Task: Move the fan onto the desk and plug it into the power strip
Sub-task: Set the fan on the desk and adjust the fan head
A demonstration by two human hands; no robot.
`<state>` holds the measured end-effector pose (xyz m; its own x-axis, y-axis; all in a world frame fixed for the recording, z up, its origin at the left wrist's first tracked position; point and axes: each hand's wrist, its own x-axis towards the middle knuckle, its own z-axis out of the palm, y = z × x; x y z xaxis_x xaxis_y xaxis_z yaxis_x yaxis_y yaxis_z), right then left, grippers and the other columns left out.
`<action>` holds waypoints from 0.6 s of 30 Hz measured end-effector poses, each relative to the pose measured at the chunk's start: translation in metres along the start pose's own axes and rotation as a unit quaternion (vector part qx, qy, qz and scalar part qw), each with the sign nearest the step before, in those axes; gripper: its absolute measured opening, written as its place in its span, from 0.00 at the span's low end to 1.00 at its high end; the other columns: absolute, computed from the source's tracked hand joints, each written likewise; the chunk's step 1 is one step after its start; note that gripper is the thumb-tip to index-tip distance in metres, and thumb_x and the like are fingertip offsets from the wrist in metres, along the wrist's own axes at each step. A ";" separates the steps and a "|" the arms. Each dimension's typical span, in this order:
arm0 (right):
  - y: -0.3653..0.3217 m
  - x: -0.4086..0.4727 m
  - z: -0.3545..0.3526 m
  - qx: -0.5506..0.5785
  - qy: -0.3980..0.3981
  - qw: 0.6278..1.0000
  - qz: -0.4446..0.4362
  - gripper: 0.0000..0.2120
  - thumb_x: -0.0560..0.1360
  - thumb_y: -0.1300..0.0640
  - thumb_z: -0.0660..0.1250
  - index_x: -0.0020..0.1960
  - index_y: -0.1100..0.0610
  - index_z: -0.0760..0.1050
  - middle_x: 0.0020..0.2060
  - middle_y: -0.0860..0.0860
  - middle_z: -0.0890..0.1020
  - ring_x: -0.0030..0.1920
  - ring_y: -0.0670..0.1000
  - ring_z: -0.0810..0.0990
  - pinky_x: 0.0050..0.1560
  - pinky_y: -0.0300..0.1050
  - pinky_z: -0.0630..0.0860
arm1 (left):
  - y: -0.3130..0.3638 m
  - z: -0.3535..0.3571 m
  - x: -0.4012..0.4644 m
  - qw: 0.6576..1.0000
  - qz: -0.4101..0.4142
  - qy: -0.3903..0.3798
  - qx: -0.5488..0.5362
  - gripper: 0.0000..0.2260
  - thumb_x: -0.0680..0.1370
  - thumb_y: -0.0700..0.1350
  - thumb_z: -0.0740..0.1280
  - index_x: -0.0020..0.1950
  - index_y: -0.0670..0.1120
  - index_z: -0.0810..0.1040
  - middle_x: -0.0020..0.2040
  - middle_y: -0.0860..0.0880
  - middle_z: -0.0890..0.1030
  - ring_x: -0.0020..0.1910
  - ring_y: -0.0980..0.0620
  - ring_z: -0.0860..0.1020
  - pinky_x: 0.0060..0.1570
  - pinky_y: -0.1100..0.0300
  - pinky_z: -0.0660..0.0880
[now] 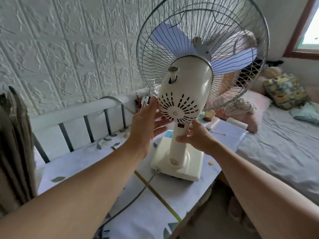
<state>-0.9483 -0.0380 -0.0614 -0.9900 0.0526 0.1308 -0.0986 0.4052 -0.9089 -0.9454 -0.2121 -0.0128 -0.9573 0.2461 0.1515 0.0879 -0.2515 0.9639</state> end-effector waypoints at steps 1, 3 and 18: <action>0.000 0.000 -0.002 0.005 -0.008 1.000 -0.001 0.31 0.66 0.72 0.73 0.59 0.50 0.64 0.46 0.41 0.76 0.52 0.51 0.77 0.55 0.45 0.75 | 0.000 0.002 0.000 1.000 0.004 0.001 0.002 0.17 0.78 0.59 0.58 0.50 0.51 0.80 0.31 0.55 0.83 0.36 0.54 0.82 0.37 0.61 0.75; 0.001 0.003 -0.006 0.011 -0.023 1.000 -0.001 0.31 0.66 0.73 0.73 0.59 0.50 0.64 0.46 0.41 0.76 0.50 0.49 0.78 0.51 0.42 0.77 | -0.001 0.005 0.000 1.000 0.010 0.005 0.010 0.16 0.78 0.59 0.57 0.50 0.52 0.80 0.32 0.55 0.84 0.38 0.53 0.83 0.38 0.60 0.75; 0.013 0.019 -0.009 -0.046 -0.048 0.998 -0.007 0.34 0.66 0.68 0.75 0.68 0.58 0.66 0.58 0.53 0.78 0.58 0.53 0.78 0.51 0.40 0.78 | 0.001 0.014 -0.003 0.999 0.009 0.039 0.036 0.29 0.70 0.65 0.61 0.61 0.46 0.77 0.51 0.47 0.85 0.46 0.49 0.84 0.45 0.56 0.77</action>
<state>-0.9676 -0.0236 -0.0674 -0.9941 -0.0395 0.1013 -0.1076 0.4882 -0.8661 -0.9384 -0.1996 -0.0091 -0.9736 0.1679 0.1549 0.1231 -0.1859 0.9748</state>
